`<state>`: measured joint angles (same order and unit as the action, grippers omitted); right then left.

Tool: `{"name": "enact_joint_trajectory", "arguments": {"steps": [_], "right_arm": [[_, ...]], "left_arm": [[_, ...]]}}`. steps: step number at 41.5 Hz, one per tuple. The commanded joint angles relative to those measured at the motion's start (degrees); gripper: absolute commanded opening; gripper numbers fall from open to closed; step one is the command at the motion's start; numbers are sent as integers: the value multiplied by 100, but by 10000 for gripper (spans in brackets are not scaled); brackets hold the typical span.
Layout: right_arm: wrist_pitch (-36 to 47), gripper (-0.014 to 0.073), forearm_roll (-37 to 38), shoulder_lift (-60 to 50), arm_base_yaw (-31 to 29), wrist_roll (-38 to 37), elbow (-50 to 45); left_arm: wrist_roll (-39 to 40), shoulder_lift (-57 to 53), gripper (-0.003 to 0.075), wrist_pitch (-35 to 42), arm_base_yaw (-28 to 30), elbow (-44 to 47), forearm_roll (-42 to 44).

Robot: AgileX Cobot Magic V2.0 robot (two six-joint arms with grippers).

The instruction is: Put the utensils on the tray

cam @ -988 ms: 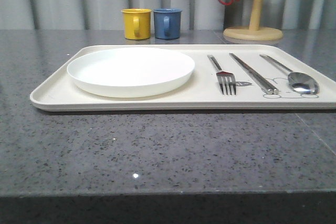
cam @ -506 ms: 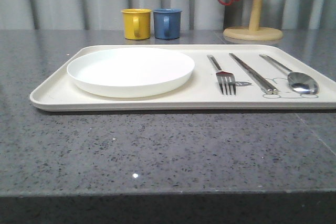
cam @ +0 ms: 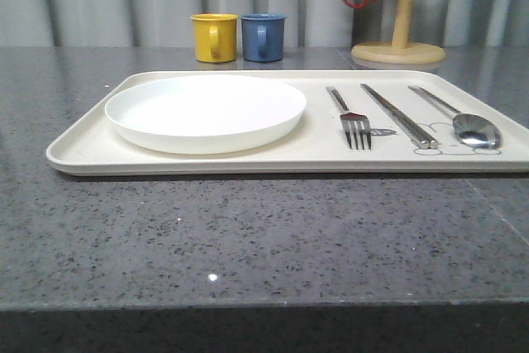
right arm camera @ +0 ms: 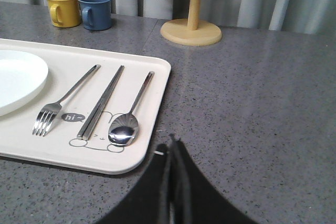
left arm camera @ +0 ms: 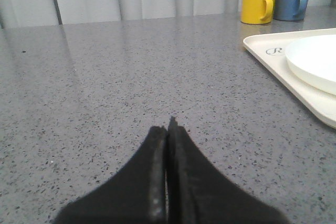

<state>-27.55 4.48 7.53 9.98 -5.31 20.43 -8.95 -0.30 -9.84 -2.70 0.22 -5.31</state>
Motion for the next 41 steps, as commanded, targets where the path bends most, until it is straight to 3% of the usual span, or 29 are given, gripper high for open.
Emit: {"name": "enact_joint_trajectory", "arguments": {"steps": [1,27,41], "right_arm": [[451,-68,63,62,-6,36,144],[568,-68,69,62,-68,36,-23],[1363,-68,-108,-464,-1220,251,-1287]], "left_arm": [[82,-118,-19,452,3,33,-30],[82,-118,-19,452,3,33,-30],[82,-118,-19,452,3,33,-30]]}}
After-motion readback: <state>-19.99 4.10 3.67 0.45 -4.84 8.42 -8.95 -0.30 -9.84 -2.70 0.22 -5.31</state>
